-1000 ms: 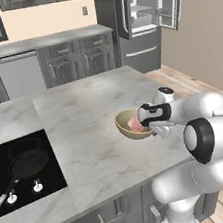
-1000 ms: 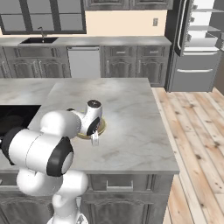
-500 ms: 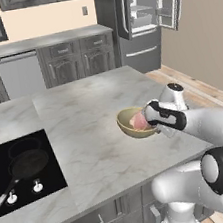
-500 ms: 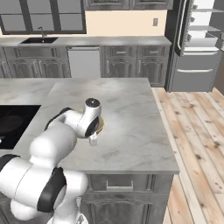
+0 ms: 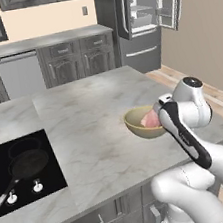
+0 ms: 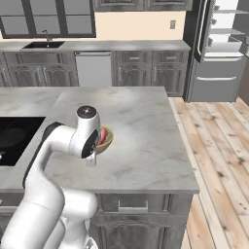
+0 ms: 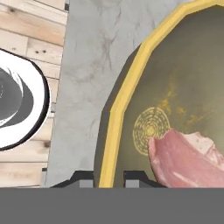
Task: Place one of the steaks on the plate and the other in the bowl. Then place the bowl in the fridge.
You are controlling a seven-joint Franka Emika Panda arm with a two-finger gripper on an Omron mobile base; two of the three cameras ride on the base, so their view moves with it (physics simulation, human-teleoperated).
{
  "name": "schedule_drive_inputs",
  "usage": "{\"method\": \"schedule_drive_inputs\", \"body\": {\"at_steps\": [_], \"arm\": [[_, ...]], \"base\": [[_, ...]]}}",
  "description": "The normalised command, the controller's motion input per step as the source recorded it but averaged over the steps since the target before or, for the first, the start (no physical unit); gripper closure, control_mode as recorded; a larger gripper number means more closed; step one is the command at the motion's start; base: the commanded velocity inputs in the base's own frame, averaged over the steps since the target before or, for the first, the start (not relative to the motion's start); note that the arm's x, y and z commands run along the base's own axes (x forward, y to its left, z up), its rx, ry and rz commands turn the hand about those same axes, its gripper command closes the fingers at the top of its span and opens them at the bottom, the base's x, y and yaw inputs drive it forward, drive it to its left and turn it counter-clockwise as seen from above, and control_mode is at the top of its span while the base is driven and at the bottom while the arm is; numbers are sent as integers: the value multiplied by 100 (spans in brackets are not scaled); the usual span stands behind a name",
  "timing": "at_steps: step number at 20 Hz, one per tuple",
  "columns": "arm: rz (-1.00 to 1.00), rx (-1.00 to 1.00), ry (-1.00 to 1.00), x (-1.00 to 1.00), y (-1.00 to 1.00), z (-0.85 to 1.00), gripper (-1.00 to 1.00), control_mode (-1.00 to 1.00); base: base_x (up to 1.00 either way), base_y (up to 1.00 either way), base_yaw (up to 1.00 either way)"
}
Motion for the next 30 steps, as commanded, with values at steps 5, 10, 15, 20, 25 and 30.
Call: {"method": "schedule_drive_inputs", "body": {"at_steps": [5, 10, 15, 20, 25, 30], "arm": [[-12, 0, -6, -78, 0, 55, 100, -100], [-2, 0, -2, -65, 0, 70, 100, -100], [5, -5, 0, -36, 0, 51, 100, -100], [4, -1, -7, -14, 0, 4, 100, -100], [0, 0, -6, 0, 0, -13, 100, -100], [0, 0, -5, 0, 0, -3, 100, 100]], "base": [[0, 0, 0], [0, 0, 0], [0, 0, 0], [0, 0, 0], [0, 0, 0], [-14, -11, 0]]}}
